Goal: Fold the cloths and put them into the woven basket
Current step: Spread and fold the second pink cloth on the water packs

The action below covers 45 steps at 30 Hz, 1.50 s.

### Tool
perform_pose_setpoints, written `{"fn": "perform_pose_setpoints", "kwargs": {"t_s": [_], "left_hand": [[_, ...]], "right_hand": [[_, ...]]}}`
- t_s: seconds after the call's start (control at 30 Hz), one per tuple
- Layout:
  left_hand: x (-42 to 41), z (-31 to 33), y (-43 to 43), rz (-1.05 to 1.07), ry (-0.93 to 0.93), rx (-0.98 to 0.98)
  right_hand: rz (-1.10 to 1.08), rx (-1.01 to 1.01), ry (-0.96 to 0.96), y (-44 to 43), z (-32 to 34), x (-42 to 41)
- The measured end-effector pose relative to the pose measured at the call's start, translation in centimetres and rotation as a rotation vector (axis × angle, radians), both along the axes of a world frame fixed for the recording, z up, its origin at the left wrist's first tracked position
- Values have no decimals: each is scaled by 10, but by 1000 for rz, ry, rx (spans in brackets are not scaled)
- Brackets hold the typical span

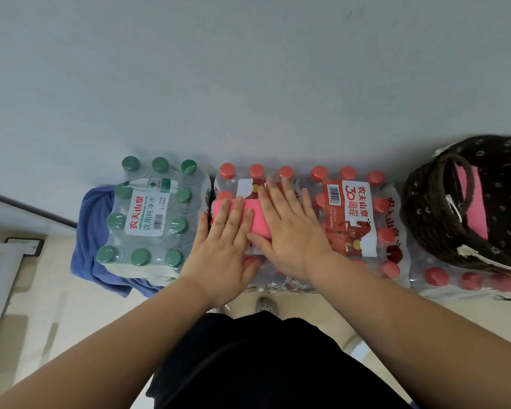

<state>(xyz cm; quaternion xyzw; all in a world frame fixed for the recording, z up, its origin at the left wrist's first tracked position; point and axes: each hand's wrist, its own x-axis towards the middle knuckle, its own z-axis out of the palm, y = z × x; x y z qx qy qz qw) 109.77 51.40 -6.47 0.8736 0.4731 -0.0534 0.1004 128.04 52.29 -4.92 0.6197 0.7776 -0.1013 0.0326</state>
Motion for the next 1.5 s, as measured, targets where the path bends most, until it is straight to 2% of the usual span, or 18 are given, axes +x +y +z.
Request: {"fn": "perform_pose_setpoints", "kwargs": {"t_s": [0.13,0.23,0.33,0.4,0.57,0.67,0.83,1.07,1.27,1.37,1.5], "left_hand": [[-14,9,11,-12,-106,-73],[-7,24,22,74,-190,-3],[15,32,42,178,-241,-32],[24,25,55,194,-201,-84],[22,6,53,145,-47,-24],[20,5,49,108,-30,32],[18,-1,56,96,-91,-5],[6,2,68,-3,-185,-127],[1,16,87,-181,-136,-105],[7,29,95,-225,-179,-50],[25,50,102,-202,-309,-162]], "right_hand": [[11,32,-4,-5,-9,5],[5,23,8,-6,-9,3],[-16,-7,121,-4,-11,6],[-40,-46,214,-3,-10,14],[-60,-130,290,2,-2,24],[-132,-81,348,20,11,24],[-90,-49,151,17,2,13],[-216,76,84,0,0,-2],[-246,99,135,-4,8,-4],[-277,84,244,-5,17,-2],[-338,106,375,-3,40,18]]}}
